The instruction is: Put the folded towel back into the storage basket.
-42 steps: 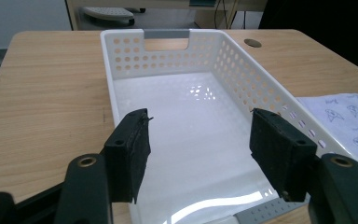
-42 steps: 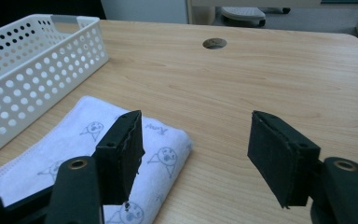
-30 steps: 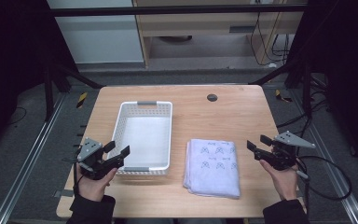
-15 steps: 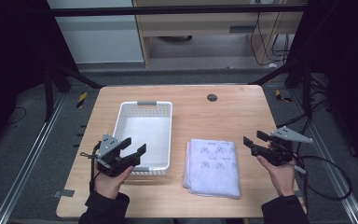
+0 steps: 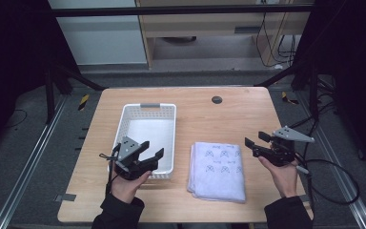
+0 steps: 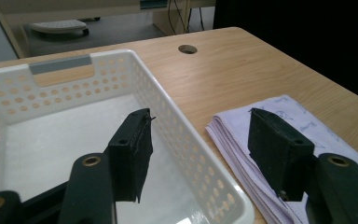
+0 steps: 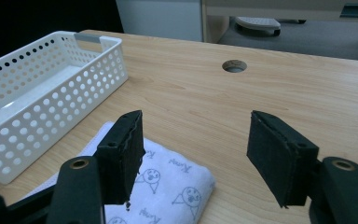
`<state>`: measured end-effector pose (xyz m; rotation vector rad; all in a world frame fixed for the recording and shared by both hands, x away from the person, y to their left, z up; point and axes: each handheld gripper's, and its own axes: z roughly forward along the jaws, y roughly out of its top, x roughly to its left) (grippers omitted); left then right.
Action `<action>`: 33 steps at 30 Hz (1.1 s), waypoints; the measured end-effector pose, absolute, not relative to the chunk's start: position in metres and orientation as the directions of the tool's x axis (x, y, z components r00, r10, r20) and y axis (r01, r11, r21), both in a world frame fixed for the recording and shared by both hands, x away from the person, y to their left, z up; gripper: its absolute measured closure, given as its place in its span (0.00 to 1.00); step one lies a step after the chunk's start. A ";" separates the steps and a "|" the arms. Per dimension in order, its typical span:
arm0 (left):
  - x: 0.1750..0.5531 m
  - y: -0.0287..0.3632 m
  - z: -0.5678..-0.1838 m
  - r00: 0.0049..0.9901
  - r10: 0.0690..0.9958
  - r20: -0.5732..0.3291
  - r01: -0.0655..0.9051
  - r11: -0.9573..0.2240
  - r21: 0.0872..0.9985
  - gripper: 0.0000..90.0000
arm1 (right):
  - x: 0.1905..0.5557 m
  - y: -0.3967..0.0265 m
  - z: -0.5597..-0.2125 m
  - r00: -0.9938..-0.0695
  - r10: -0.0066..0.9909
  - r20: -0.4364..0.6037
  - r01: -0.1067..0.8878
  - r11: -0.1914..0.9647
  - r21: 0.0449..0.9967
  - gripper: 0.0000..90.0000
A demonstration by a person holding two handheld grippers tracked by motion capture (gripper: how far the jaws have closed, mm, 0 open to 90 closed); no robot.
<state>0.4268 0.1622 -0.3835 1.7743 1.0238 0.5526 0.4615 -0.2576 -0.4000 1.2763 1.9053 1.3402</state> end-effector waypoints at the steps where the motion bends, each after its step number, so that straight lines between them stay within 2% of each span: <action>1: 0.427 0.159 -0.384 0.544 0.835 -0.080 0.396 -0.171 0.902 0.44 | 0.462 -0.257 -0.400 -0.451 0.884 0.123 0.414 0.085 0.906 0.40; 33: 0.421 0.094 -0.412 0.634 0.771 -0.067 0.425 -0.275 0.863 0.47 | 0.469 -0.251 -0.414 -0.456 0.882 0.117 0.440 0.109 0.891 0.34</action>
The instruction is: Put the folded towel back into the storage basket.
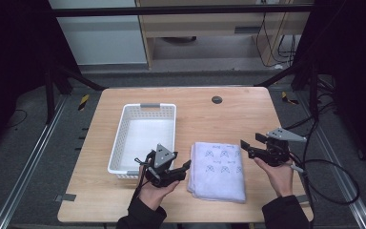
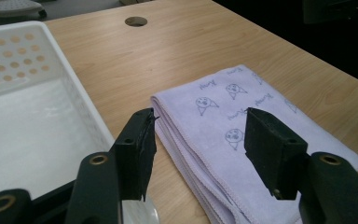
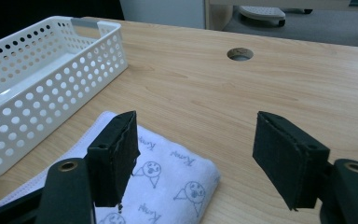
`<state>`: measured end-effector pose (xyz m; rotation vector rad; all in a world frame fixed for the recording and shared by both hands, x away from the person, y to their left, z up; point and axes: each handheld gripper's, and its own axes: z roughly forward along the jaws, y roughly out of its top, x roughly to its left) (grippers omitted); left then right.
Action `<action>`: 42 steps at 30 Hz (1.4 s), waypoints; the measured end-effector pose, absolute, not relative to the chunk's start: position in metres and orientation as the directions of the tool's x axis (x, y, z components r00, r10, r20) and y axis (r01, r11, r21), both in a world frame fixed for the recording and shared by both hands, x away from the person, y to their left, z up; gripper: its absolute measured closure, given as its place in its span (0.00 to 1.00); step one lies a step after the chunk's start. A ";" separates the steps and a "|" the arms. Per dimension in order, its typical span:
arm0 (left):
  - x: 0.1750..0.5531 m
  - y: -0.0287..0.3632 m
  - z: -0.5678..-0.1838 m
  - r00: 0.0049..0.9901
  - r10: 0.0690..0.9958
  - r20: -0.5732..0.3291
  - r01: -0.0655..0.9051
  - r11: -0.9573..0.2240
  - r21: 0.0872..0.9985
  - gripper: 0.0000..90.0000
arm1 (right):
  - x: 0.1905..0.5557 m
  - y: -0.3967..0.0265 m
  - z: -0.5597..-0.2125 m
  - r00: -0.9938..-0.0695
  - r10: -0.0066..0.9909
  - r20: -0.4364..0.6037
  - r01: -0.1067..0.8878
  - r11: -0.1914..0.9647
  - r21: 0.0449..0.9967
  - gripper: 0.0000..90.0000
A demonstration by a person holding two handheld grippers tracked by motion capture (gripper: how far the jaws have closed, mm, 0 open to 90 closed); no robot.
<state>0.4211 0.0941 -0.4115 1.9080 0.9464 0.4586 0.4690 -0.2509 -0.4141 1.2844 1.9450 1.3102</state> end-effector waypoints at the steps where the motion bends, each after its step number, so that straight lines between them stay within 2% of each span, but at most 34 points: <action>1: 0.421 0.093 -0.413 0.637 0.768 -0.067 0.427 -0.279 0.860 0.47 | 0.469 -0.251 -0.415 -0.456 0.882 0.117 0.445 0.112 0.889 0.34; 42: 0.407 0.063 -0.457 0.653 0.756 -0.057 0.489 -0.362 0.793 0.51 | 0.476 -0.236 -0.432 -0.462 0.883 0.080 0.485 0.176 0.857 0.31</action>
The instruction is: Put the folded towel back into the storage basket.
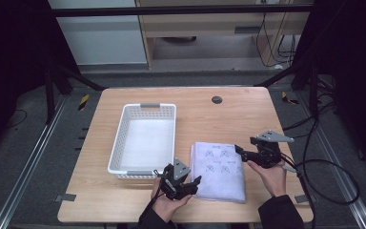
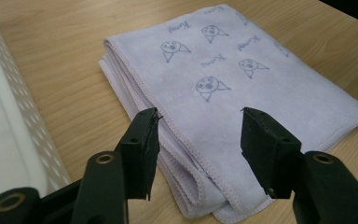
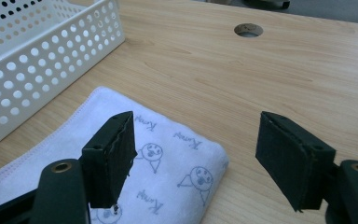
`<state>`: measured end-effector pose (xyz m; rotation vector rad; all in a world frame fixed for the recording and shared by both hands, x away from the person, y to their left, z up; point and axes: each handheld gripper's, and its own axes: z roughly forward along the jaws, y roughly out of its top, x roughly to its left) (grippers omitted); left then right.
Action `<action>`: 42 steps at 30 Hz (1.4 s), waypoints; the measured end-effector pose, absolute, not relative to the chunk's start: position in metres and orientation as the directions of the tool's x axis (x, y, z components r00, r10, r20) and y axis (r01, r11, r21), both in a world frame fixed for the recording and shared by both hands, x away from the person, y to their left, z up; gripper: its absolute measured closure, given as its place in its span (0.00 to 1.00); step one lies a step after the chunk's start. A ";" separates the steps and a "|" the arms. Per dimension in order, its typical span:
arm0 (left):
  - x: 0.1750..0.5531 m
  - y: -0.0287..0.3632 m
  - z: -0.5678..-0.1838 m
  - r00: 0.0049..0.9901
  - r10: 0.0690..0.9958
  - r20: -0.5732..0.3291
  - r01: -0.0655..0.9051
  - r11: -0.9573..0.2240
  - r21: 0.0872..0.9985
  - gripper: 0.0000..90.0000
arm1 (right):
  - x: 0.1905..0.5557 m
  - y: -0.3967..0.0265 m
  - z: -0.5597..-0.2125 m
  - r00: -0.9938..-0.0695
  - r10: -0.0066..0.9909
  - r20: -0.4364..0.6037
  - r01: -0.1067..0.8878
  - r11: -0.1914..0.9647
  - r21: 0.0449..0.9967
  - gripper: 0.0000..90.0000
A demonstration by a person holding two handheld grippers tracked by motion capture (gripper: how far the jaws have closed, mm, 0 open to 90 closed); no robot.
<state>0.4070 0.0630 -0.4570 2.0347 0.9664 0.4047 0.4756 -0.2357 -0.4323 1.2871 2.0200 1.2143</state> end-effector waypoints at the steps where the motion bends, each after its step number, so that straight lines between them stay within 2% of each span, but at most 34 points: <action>1: 0.407 0.063 -0.458 0.650 0.757 -0.061 0.494 -0.361 0.791 0.51 | 0.476 -0.235 -0.433 -0.461 0.884 0.078 0.486 0.178 0.856 0.31; 10: 0.406 0.064 -0.470 0.638 0.765 -0.088 0.523 -0.347 0.779 0.51 | 0.478 -0.232 -0.438 -0.450 0.890 0.073 0.500 0.183 0.846 0.32; 14: 0.406 0.063 -0.475 0.632 0.769 -0.096 0.536 -0.344 0.771 0.50 | 0.481 -0.236 -0.446 -0.434 0.893 0.115 0.524 0.146 0.839 0.34; 16: 0.407 0.064 -0.477 0.631 0.770 -0.096 0.540 -0.347 0.767 0.50 | 0.482 -0.237 -0.448 -0.427 0.900 0.086 0.527 0.171 0.832 0.34; 35: 0.413 0.062 -0.493 0.615 0.781 -0.112 0.572 -0.344 0.745 0.43 | 0.495 -0.221 -0.472 -0.437 0.897 0.067 0.573 0.221 0.789 0.38; 42: 0.414 0.062 -0.497 0.615 0.779 -0.120 0.580 -0.345 0.738 0.42 | 0.498 -0.225 -0.483 -0.419 0.902 0.105 0.610 0.194 0.768 0.42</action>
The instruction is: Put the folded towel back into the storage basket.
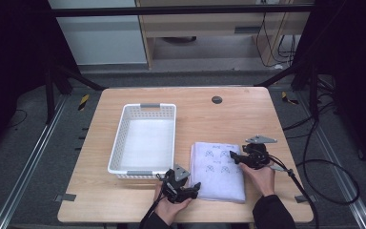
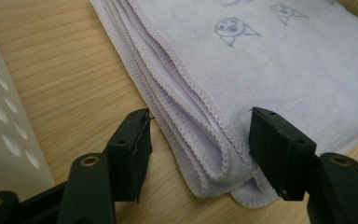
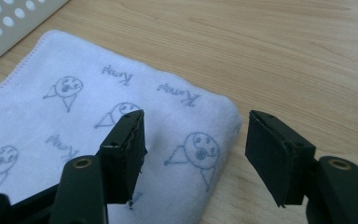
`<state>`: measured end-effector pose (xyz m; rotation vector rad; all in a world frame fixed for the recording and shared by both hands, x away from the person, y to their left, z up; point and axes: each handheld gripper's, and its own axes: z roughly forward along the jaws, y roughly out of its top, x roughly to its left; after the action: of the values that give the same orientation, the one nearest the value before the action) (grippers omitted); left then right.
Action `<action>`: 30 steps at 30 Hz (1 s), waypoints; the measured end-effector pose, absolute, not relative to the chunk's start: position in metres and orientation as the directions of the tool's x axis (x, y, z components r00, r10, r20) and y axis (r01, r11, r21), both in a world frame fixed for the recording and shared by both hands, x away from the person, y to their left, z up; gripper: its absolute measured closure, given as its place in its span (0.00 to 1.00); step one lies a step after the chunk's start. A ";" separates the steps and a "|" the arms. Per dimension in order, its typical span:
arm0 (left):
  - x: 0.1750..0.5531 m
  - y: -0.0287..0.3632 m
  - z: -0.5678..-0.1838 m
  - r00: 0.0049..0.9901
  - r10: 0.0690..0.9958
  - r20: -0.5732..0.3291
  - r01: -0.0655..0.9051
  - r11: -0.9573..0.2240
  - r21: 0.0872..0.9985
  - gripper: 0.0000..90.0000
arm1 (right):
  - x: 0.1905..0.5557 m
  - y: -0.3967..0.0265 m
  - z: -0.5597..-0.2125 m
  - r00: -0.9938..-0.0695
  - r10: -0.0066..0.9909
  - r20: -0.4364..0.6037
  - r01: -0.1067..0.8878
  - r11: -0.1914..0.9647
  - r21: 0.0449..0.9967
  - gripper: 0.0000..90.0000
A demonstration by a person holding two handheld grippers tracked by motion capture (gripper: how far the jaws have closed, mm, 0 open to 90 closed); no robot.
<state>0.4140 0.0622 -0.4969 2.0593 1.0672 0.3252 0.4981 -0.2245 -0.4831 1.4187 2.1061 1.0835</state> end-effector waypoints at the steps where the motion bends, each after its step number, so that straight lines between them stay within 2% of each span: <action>1: 0.414 0.062 -0.498 0.614 0.780 -0.120 0.581 -0.343 0.738 0.42 | 0.498 -0.225 -0.483 -0.416 0.902 0.117 0.614 0.184 0.767 0.42; 18: 0.415 0.058 -0.500 0.607 0.786 -0.114 0.599 -0.358 0.716 0.40 | 0.502 -0.220 -0.495 -0.429 0.895 0.125 0.649 0.209 0.731 0.48; 30: 0.415 0.054 -0.497 0.616 0.773 -0.151 0.620 -0.357 0.699 0.59 | 0.503 -0.222 -0.498 -0.404 0.890 0.211 0.689 0.144 0.710 0.58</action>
<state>0.4154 0.0543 -0.4972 2.0930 1.0910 0.2624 0.5027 -0.2215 -0.4984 1.5386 2.1629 1.1133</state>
